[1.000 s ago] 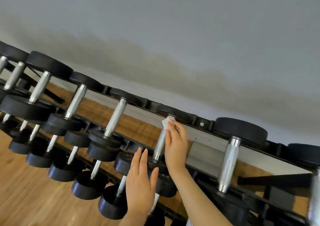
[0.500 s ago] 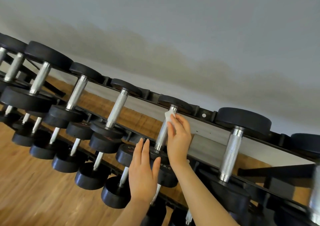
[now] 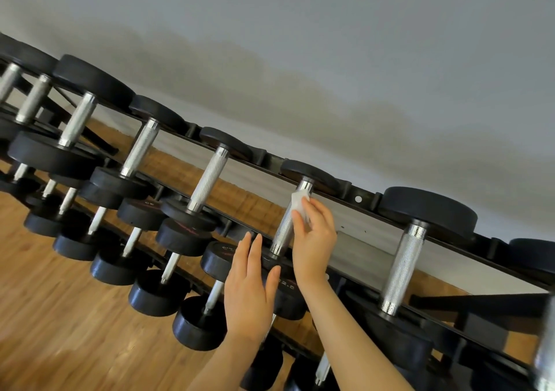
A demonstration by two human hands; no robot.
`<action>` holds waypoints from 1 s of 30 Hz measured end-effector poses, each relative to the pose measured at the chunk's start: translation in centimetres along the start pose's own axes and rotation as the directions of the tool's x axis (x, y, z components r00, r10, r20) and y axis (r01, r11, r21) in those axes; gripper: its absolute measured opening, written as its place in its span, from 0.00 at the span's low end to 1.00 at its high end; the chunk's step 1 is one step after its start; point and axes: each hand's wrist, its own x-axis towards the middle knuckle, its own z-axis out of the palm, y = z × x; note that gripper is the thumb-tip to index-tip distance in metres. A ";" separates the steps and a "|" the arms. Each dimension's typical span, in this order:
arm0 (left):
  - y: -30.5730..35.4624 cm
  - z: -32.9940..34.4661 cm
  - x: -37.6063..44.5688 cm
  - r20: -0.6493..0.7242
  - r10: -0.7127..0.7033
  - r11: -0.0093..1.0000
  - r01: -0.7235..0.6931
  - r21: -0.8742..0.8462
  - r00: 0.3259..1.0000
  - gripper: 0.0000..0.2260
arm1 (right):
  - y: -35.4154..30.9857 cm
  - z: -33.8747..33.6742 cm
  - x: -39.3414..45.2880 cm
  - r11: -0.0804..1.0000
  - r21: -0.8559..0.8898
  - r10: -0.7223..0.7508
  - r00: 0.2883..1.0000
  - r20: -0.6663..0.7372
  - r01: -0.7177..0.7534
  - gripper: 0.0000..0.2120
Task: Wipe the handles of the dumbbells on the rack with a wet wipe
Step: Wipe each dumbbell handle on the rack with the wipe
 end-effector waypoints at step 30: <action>-0.3 -0.6 1.1 0.003 0.286 0.928 -0.278 0.247 0.958 0.22 | 0.6 0.1 0.8 0.995 0.089 0.054 0.999 0.007 -0.054 0.16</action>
